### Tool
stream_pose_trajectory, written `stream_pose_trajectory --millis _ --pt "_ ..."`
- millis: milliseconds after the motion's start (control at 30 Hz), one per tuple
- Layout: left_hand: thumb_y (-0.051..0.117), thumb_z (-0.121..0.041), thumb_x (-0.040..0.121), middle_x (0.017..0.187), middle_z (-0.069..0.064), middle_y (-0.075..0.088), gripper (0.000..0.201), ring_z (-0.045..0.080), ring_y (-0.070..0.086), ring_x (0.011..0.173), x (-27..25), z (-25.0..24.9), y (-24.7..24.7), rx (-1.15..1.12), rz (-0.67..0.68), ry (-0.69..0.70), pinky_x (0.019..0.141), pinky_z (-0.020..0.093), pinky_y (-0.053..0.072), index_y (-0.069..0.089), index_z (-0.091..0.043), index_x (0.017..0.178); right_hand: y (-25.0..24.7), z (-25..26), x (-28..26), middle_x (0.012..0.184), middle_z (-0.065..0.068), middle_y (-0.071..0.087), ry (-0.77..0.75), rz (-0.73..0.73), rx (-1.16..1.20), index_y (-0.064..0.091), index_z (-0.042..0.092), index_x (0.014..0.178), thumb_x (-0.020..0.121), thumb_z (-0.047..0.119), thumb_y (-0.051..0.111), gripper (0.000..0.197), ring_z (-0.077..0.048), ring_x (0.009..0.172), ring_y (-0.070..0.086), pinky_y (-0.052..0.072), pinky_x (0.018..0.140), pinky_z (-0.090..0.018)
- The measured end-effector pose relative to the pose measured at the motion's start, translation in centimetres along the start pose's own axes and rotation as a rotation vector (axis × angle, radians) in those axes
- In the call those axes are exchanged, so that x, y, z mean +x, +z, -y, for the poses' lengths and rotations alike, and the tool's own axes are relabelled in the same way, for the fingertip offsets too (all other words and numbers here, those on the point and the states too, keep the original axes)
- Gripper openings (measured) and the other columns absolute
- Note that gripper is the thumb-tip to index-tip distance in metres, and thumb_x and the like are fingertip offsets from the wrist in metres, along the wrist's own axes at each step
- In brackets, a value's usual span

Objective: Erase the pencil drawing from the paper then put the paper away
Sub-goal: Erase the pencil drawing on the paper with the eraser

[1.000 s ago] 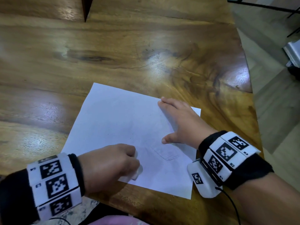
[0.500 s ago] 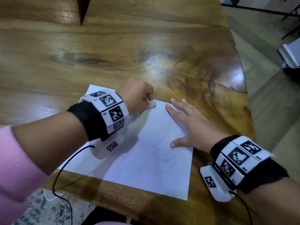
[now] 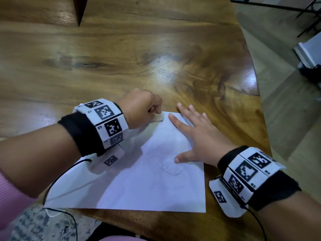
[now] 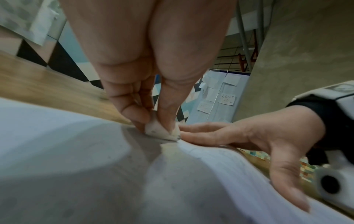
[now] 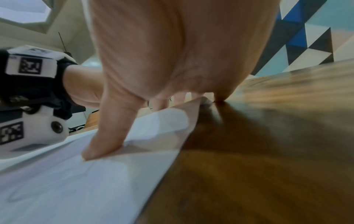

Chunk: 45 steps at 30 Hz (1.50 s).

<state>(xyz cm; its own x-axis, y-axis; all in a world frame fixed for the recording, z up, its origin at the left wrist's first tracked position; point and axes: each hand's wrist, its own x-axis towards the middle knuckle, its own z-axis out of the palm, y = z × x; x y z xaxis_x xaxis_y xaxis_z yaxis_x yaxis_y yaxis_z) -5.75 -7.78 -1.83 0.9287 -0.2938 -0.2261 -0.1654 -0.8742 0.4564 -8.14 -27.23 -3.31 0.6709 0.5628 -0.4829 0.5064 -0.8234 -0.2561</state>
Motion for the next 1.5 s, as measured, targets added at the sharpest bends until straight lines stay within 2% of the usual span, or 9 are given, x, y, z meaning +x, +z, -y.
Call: stream_pose_trajectory --millis 200,400,567,700,800,967,1167,1367,1500 --pt "0.065 -0.015 0.077 0.082 0.002 0.055 0.018 0.018 0.048 0.076 -0.3 0.0 -0.3 -0.031 -0.008 0.01 0.068 0.025 0.037 0.065 -0.009 0.093 0.6 0.9 -0.2 0.15 0.013 -0.034 0.005 0.006 -0.05 -0.022 0.027 0.145 0.072 0.07 0.055 0.115 -0.007 0.138 -0.029 -0.016 0.115 -0.037" --pt "0.066 -0.019 0.076 0.08 0.0 0.055 0.017 0.017 0.046 0.073 -1.1 0.1 -0.9 -0.032 -0.02 0.003 0.053 0.026 0.03 0.065 -0.011 0.091 0.8 1.4 -0.4 0.148 0.009 -0.037 0.067 0.002 -0.022 -0.025 0.024 0.144 0.074 0.072 0.051 0.114 -0.01 0.138 -0.03 -0.013 0.116 -0.035" --pt "0.065 -0.022 0.078 0.085 0.002 0.053 0.018 0.016 0.047 0.078 -0.4 -0.2 0.6 -0.047 -0.023 -0.006 0.066 0.023 0.033 0.064 -0.01 0.091 0.8 1.6 -0.5 0.148 0.006 -0.038 0.087 -0.002 -0.098 -0.028 0.021 0.143 0.073 0.078 0.042 0.114 -0.012 0.139 -0.029 -0.016 0.115 -0.039" --pt "0.066 -0.024 0.076 0.073 0.002 0.056 0.013 0.021 0.049 0.069 -2.2 0.3 1.4 -0.046 0.025 0.093 0.059 0.025 0.03 0.062 -0.012 0.074 0.8 1.6 -0.5 0.149 0.005 -0.037 0.089 0.012 -0.111 -0.028 0.02 0.143 0.073 0.079 0.04 0.114 -0.012 0.14 -0.028 -0.015 0.115 -0.041" --pt "0.067 -0.024 0.076 0.066 0.001 0.055 0.017 0.017 0.044 0.06 -4.4 0.5 1.8 -0.043 0.144 0.176 0.053 0.014 0.029 0.059 -0.014 0.065 0.9 1.6 -0.4 0.148 0.005 -0.038 0.093 0.03 -0.066 -0.028 0.02 0.143 0.072 0.077 0.045 0.117 -0.012 0.139 -0.03 -0.014 0.116 -0.039" --pt "0.066 -0.02 0.076 0.075 -0.001 0.054 0.013 0.019 0.049 0.072 0.0 -0.1 0.7 -0.051 -0.03 0.073 0.063 0.023 0.031 0.065 -0.01 0.085 0.9 1.7 -0.5 0.146 0.004 -0.042 0.081 0.052 -0.052 -0.03 0.019 0.142 0.067 0.079 0.051 0.126 -0.012 0.136 -0.035 -0.014 0.116 -0.039" --pt "0.066 -0.022 0.075 0.062 -0.001 0.049 0.017 0.021 0.043 0.059 -4.3 0.6 1.8 -0.052 0.057 0.168 0.048 0.021 0.023 0.058 -0.015 0.061 0.9 1.7 -0.4 0.146 0.005 -0.042 0.076 0.057 -0.027 -0.03 0.02 0.142 0.066 0.078 0.053 0.127 -0.012 0.136 -0.035 -0.015 0.116 -0.038" --pt "0.067 -0.02 0.076 0.077 0.001 0.052 0.013 0.018 0.046 0.072 -0.2 0.3 0.9 -0.035 -0.066 0.069 0.062 0.023 0.027 0.065 -0.009 0.084 0.9 1.8 -0.4 0.145 0.002 -0.043 0.077 0.062 -0.06 -0.032 0.018 0.141 0.067 0.079 0.049 0.125 -0.013 0.136 -0.036 -0.016 0.115 -0.037" --pt "0.067 -0.021 0.076 0.071 0.001 0.051 0.012 0.018 0.044 0.067 -0.9 0.5 1.2 -0.056 -0.078 0.088 0.054 0.023 0.024 0.062 -0.01 0.073 0.9 1.8 -0.3 0.145 0.003 -0.043 0.072 0.066 -0.02 -0.031 0.019 0.141 0.068 0.077 0.052 0.126 -0.013 0.135 -0.036 -0.018 0.114 -0.035"
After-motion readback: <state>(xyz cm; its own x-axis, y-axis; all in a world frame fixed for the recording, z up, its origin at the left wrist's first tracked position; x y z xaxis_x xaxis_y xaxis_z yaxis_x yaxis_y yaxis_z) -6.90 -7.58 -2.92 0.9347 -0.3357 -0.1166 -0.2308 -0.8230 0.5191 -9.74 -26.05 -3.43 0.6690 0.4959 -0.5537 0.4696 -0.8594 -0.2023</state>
